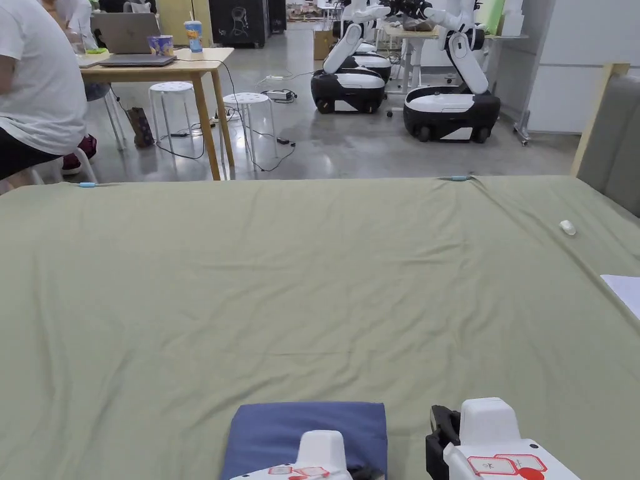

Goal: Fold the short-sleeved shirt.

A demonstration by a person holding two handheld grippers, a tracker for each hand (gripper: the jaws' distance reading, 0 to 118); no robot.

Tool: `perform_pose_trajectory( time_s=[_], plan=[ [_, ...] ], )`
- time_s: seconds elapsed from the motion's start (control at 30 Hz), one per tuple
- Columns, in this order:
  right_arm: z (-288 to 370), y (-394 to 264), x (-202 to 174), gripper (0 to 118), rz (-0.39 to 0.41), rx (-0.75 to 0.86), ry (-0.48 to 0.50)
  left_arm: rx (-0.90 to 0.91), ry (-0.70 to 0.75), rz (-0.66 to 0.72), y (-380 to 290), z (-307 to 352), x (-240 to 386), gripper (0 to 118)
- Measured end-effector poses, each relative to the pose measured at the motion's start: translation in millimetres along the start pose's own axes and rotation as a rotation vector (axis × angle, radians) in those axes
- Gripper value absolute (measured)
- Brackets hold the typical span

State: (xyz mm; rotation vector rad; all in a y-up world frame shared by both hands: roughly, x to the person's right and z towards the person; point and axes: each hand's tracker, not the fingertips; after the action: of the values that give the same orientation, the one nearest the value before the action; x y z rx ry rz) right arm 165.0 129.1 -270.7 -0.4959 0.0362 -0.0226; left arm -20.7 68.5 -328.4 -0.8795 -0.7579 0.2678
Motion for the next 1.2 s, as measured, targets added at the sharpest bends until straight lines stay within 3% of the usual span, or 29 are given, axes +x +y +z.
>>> perform_pose_trajectory(
  time_s=[0.17, 0.27, 0.47, 0.5, 0.6, 0.63, 0.67, 0.8, 0.97, 1.0, 1.07, 1.13, 1.2],
  plan=[
    [-3.5, 3.6, -1.7, 0, -0.004, -0.021, 0.009, 0.067, 0.012, 0.013, 7.6, 15.5, -11.2, 0],
    [-12.9, 5.1, -17.4, 0, 0.000, -0.050, 0.057, 0.135, 0.055, -0.034, 16.4, 46.0, -15.5, 0],
    [-49.0, 0.0, -59.5, 0, -0.022, -0.119, 0.196, 0.240, 0.163, 0.029, 14.6, 100.9, -60.4, 0],
    [-54.2, -1.6, -63.3, 0, -0.036, -0.134, 0.217, 0.256, 0.182, 0.056, 12.3, 107.6, -71.0, 16],
    [-69.4, -12.0, -65.6, 0, -0.027, -0.196, 0.181, 0.279, 0.214, 0.154, 3.4, 119.4, -102.7, 88],
    [-73.3, -16.5, -64.4, 0, -0.002, -0.222, 0.133, 0.293, 0.219, 0.192, 0.3, 122.2, -112.0, 96],
    [-77.5, -21.8, -62.6, 0, 0.021, -0.245, 0.086, 0.305, 0.216, 0.244, -2.9, 123.6, -122.1, 97],
    [-81.2, -34.6, -51.9, 0, -0.010, -0.269, 0.065, 0.260, 0.077, 0.430, -9.7, 111.4, -150.7, 94],
    [-78.6, -32.7, -49.4, 0, -0.019, -0.262, 0.065, 0.254, -0.397, 0.701, -21.7, 64.2, -174.9, 85],
    [-76.0, -31.7, -49.9, 0, -0.018, -0.260, 0.064, 0.258, -0.401, 0.745, -21.8, 55.0, -175.4, 72],
    [-74.2, -30.7, -49.8, 0, -0.010, -0.250, 0.063, 0.272, -0.340, 0.711, -18.7, 49.1, -169.5, 27],
    [-73.0, -28.3, -48.8, 0, -0.010, -0.235, 0.077, 0.238, -0.124, 0.639, -9.0, 56.4, -137.9, 26],
    [-69.1, -20.5, -53.5, 0, -0.013, -0.220, 0.099, 0.251, -0.166, 0.631, -7.5, 68.4, -138.1, 24]
  ],
)
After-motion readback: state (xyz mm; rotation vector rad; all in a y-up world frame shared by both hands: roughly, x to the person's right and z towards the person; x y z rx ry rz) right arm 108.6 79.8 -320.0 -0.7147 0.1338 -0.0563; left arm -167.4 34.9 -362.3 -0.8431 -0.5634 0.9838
